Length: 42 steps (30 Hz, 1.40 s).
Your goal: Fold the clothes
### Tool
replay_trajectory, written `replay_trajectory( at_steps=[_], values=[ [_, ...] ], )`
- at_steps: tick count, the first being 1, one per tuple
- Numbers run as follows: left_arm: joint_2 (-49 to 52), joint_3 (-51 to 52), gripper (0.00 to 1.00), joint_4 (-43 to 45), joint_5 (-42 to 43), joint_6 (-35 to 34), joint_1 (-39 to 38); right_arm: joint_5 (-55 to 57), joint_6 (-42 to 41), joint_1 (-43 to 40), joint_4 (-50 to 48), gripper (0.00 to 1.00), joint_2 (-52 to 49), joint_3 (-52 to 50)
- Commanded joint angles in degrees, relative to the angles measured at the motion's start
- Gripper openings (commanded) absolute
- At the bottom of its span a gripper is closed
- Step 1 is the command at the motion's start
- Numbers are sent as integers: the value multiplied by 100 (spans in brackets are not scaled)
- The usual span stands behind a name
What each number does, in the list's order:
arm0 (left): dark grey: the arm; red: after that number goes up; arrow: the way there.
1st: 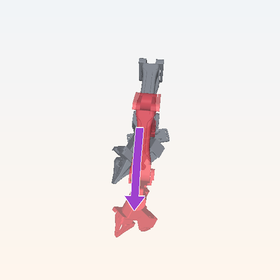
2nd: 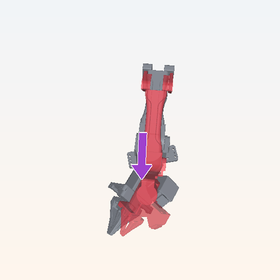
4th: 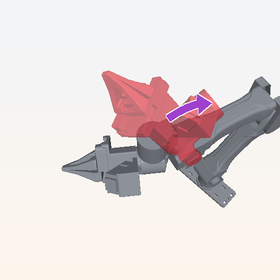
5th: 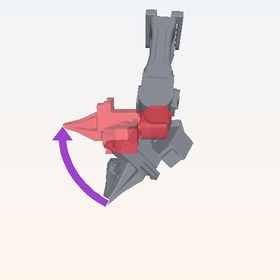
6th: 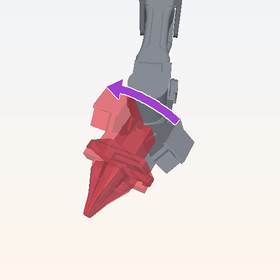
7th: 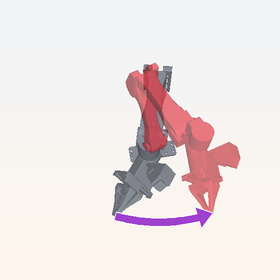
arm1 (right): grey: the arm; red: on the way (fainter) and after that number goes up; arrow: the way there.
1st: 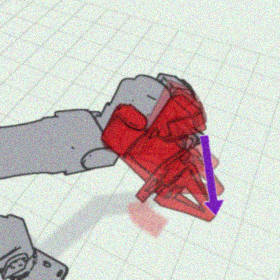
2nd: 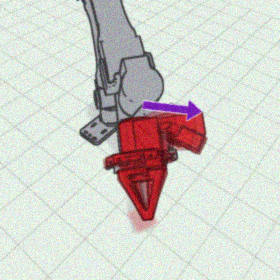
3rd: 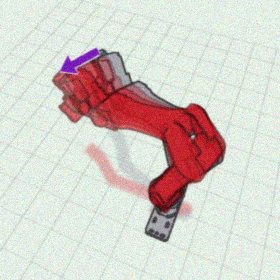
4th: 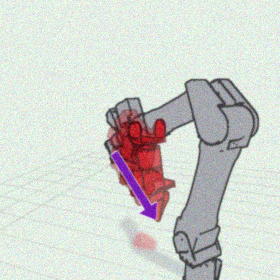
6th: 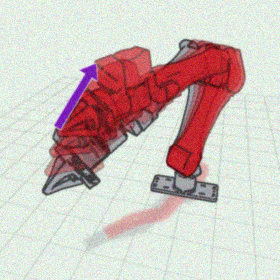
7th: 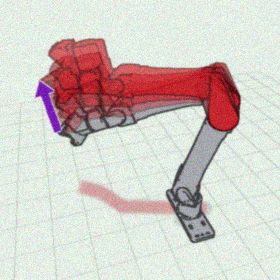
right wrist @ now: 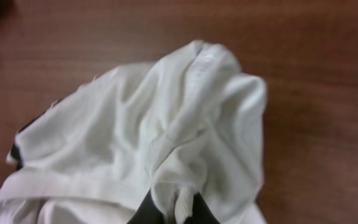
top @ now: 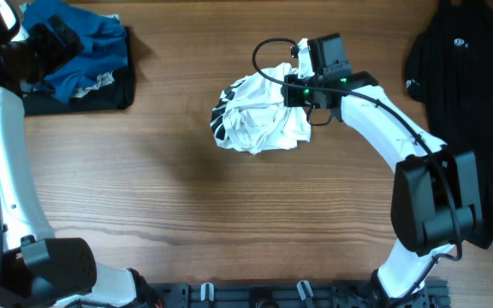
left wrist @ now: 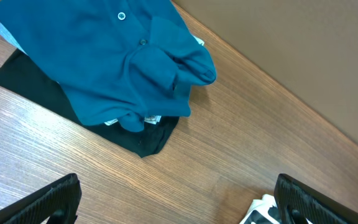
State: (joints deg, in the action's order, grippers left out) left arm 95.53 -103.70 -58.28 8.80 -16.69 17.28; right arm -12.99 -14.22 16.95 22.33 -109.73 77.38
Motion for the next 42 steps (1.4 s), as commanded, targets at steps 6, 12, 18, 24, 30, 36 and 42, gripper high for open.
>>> replay_trajectory(
  at_steps=[6,12,18,24,30,36,42],
  values=[
    [28,24,100,103,9,-28,20,267,673,-857,-1421,20,-345,98],
    [28,24,100,76,9,-26,20,-616,177,-850,271,100,688,378],
    [28,24,100,76,9,-28,20,-588,-105,-74,1917,98,1102,157],
    [28,24,100,20,9,-26,20,348,-1043,649,1532,55,269,-273],
    [28,24,100,-116,9,-26,20,400,-1123,546,1158,68,9,-273],
    [28,24,100,-111,7,-26,22,57,-1027,417,1091,71,315,-273],
    [28,24,100,-111,9,-26,22,293,-1191,398,1045,39,144,-275]
  ],
)
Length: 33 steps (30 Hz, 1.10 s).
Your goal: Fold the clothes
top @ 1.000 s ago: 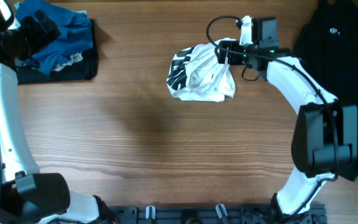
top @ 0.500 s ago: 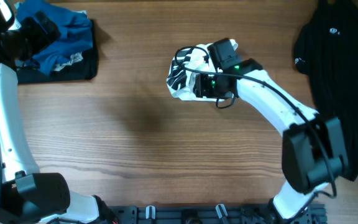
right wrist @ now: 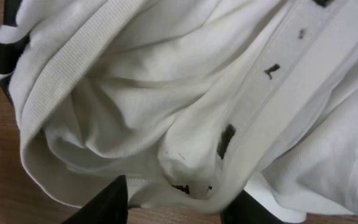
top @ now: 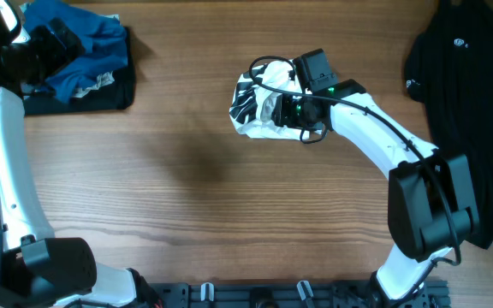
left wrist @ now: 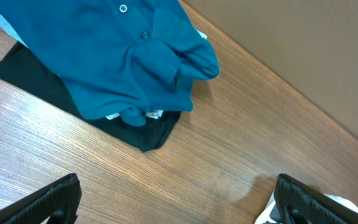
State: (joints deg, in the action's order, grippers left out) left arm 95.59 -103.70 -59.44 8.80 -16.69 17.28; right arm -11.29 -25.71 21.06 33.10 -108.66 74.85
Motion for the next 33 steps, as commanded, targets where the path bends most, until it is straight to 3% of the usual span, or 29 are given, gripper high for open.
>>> replay_trajectory(
  at_steps=[1,4,5,6,15,23,24,26,27,28,30,33],
  values=[
    [22,24,100,2,9,-26,22,151,-39,-13,-33,33,22,-22],
    [22,26,100,-2,9,-26,20,280,-37,-13,-31,24,20,-22],
    [22,26,100,-4,9,-26,20,280,-35,-13,-20,10,20,-22],
    [22,26,100,-13,9,-26,20,295,-24,-31,17,4,24,-20],
    [22,26,100,-22,9,-26,20,-164,498,-1482,2135,4,868,-24],
    [22,26,100,-24,7,-4,22,-122,730,-1969,2208,4,551,-1005],
    [22,28,100,-24,7,-4,22,-151,765,-1969,2203,10,557,-992],
    [28,31,100,-31,7,-2,20,-562,1130,-1969,2205,50,603,-815],
    [37,31,100,-37,7,-2,20,-732,1241,-1969,2245,59,678,-638],
    [81,31,100,-85,11,87,20,-723,1366,-1969,2297,64,975,-208],
    [162,31,100,-151,9,149,20,-728,1484,-1963,1989,62,1381,199],
    [319,31,100,-155,11,144,20,-726,1434,-1930,787,59,1539,256]
  ],
)
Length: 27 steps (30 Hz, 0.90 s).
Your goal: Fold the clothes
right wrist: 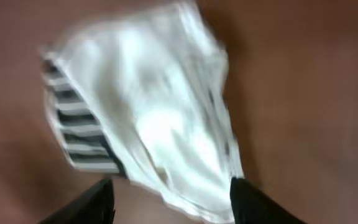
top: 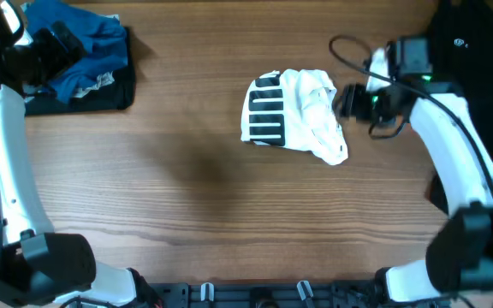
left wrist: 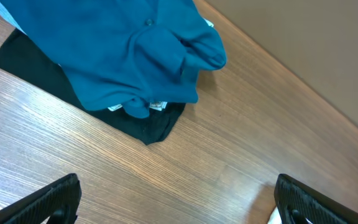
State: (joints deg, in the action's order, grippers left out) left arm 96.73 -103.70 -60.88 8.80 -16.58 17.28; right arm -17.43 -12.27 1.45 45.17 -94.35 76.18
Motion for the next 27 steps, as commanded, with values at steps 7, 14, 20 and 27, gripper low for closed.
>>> replay_trajectory(
  at_steps=[7,14,20,27],
  values=[
    [619,31,100,-22,31,140,-232,-514,-149,354,-1473,42,-1491,118],
    [765,31,100,42,28,267,-535,-520,-450,354,-2157,43,-2059,118],
    [765,31,100,4,28,267,-540,-356,-632,334,-3272,43,-2430,118],
    [765,31,100,4,28,269,-544,645,-863,223,-4345,50,-2487,118]
  ],
)
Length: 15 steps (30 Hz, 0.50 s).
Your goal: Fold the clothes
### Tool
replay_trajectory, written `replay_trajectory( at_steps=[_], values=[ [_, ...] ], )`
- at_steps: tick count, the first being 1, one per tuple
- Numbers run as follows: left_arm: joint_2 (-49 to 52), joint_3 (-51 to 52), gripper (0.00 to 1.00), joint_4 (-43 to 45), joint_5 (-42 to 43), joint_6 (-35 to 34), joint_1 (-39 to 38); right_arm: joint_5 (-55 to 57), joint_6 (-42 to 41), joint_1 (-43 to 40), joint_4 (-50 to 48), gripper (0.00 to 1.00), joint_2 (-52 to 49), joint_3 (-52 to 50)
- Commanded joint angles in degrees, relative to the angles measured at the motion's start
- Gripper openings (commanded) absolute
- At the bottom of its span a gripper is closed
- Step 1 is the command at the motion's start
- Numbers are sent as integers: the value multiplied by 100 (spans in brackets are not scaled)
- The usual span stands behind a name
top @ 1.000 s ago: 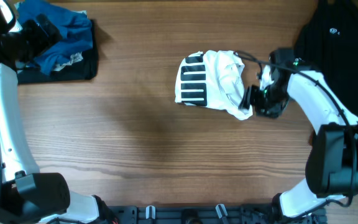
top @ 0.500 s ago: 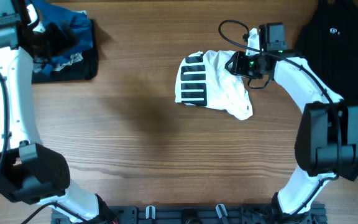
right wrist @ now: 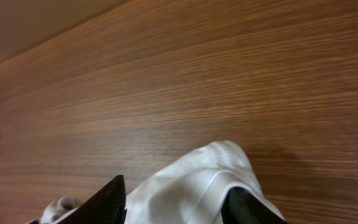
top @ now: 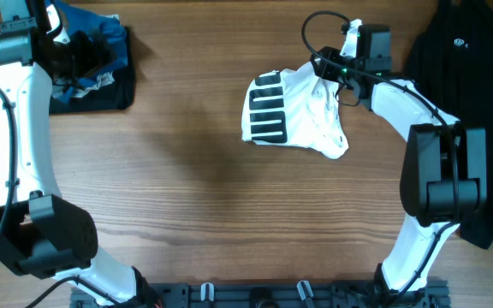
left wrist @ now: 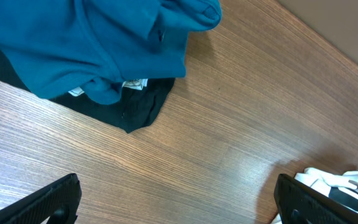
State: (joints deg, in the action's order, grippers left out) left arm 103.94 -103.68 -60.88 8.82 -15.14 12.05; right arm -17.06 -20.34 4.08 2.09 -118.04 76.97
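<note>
A white shirt (top: 302, 115) with a black-striped panel on its left lies crumpled at the table's middle back. My right gripper (top: 334, 73) is at the shirt's far right corner. In the right wrist view it (right wrist: 176, 202) is open, fingers astride a raised fold of the white fabric (right wrist: 191, 180). My left gripper (top: 101, 53) hovers at the back left by a pile topped with a blue garment (top: 92, 38). In the left wrist view this gripper (left wrist: 179, 205) is wide open over bare wood, with the blue garment (left wrist: 73, 37) ahead and the white shirt's edge (left wrist: 328, 180) at lower right.
A folded black cloth (top: 101, 94) lies under the blue garment. A black garment (top: 460, 51) is heaped at the back right and hangs along the table's right edge. Bare wooden table (top: 187, 197) fills the front half.
My right gripper was open to the right of the shirt, apart from it; now it is at the shirt's far right corner, astride a fold. The left gripper has shifted a little over the pile.
My right gripper was first shut on the crumpled white shirt at the middle. Then its fingers were apart against the bunched shirt, stripes showing. Later the shirt lay spread with stripes to the left and the gripper off it. Now the gripper is at the shirt's corner.
</note>
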Motion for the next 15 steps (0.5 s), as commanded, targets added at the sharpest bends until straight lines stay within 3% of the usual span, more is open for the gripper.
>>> replay_trajectory(
  at_steps=[1,2,6,12,15],
  values=[
    [44,28,100,0,24,125,-22,706,-9,-39,-33,50,-175,39],
    [44,28,100,0,26,125,-22,732,81,-39,-7,54,-256,39],
    [44,28,100,-4,26,142,-22,960,201,-63,463,98,-179,52],
    [50,33,100,-35,33,319,-131,962,385,-199,1488,100,1182,146],
    [223,129,100,-13,590,737,-723,706,356,-581,2000,100,1545,146]
  ],
)
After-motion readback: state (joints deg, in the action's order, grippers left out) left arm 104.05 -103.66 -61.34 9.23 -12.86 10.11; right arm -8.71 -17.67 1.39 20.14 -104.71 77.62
